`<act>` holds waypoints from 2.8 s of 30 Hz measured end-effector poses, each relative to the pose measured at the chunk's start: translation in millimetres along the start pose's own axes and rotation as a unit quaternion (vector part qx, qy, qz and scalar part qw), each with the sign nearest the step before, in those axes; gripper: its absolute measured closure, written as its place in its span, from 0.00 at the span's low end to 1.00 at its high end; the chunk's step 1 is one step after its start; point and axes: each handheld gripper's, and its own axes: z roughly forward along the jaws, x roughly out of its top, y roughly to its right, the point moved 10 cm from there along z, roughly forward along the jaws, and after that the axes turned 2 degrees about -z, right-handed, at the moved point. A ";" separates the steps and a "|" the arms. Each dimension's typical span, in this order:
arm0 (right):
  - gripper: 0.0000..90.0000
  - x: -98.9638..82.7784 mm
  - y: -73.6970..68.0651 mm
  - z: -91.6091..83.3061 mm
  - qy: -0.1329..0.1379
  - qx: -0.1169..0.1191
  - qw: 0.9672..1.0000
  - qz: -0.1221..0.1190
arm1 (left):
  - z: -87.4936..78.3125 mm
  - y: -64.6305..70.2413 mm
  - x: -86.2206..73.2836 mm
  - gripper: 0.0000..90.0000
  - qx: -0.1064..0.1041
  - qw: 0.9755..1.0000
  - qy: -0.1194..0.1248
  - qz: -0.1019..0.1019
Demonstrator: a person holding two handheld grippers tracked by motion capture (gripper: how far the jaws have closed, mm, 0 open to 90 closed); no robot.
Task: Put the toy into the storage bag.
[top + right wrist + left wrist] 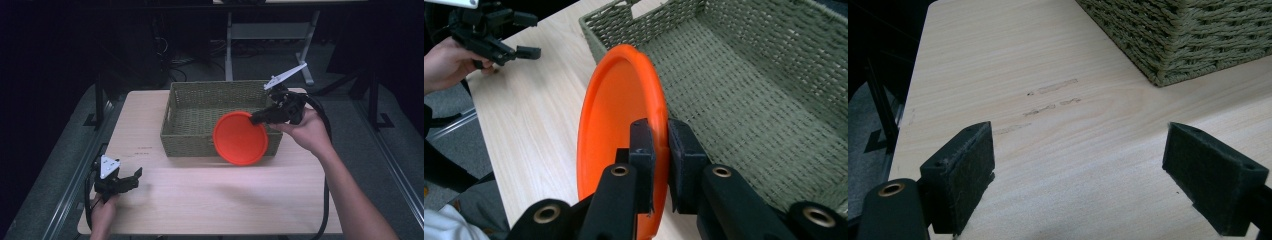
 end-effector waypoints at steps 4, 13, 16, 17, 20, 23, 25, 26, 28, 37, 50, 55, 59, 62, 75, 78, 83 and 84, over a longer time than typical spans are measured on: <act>0.91 6.9 6.1 1.2 0.002 -0.003 1.000 -0.002 | 0.2 -0.4 -0.3 0.14 -0.002 1.000 0.000 -0.001; 0.91 19.0 19.4 4.0 0.003 -0.010 1.000 0.014 | -0.5 -0.1 -0.2 0.14 -0.001 1.000 -0.001 -0.001; 0.91 20.8 22.3 3.6 0.004 -0.012 1.000 0.018 | -0.9 -0.4 -0.4 0.14 0.000 1.000 -0.001 -0.001; 0.91 21.4 24.7 3.4 0.004 -0.014 1.000 0.017 | -1.0 -0.5 -0.4 0.14 0.000 1.000 0.000 -0.002; 0.91 26.0 31.3 0.9 0.010 -0.015 0.999 0.026 | -0.9 -0.6 -0.5 0.14 -0.001 1.000 0.000 -0.003; 0.91 29.7 34.6 -0.9 0.015 -0.016 0.999 0.031 | -0.4 -0.2 -0.6 0.14 -0.001 1.000 -0.001 -0.003; 0.91 32.3 37.3 -1.5 0.017 -0.016 0.999 0.035 | -0.6 -0.1 -0.7 0.14 0.000 1.000 -0.001 0.000; 0.91 33.6 39.5 -1.5 0.018 -0.017 0.999 0.035 | -0.7 0.0 -0.5 0.14 0.001 1.000 -0.001 0.001; 0.91 37.2 45.0 -0.1 0.018 -0.023 0.999 0.041 | -0.8 -0.4 -0.7 0.14 0.001 1.000 -0.001 0.001; 0.91 46.7 57.9 1.1 0.017 -0.032 0.998 0.049 | -2.4 -2.7 -1.1 0.14 0.004 1.000 -0.001 -0.004; 0.91 57.8 72.6 7.6 0.027 -0.042 0.997 0.059 | -3.0 -4.0 -0.5 0.14 0.006 1.000 0.003 -0.006; 0.91 57.5 80.5 12.1 0.027 -0.047 0.996 0.073 | -4.4 -4.9 -1.1 0.14 0.008 1.000 0.003 -0.009; 0.91 54.8 89.7 18.4 0.024 -0.053 0.995 0.084 | -5.3 -4.1 -1.2 0.14 0.007 1.000 0.004 -0.005; 0.91 52.0 98.2 24.8 0.021 -0.060 0.994 0.094 | -5.8 -3.8 -1.2 0.14 0.008 1.000 0.005 -0.010; 0.91 48.2 113.6 44.2 0.011 -0.073 0.992 0.103 | -6.6 -2.6 -1.4 0.14 0.007 1.000 0.003 -0.003; 0.91 45.2 114.3 49.0 0.009 -0.072 0.991 0.113 | -7.5 -3.1 -2.0 0.14 0.007 1.000 0.003 0.000; 0.91 38.3 119.4 55.7 0.004 -0.074 0.990 0.120 | -7.7 -3.8 -2.3 0.14 0.008 1.000 0.002 -0.002; 0.91 37.1 120.8 56.9 0.004 -0.075 0.989 0.124 | -7.7 -3.4 -2.5 0.14 0.008 1.000 0.001 -0.002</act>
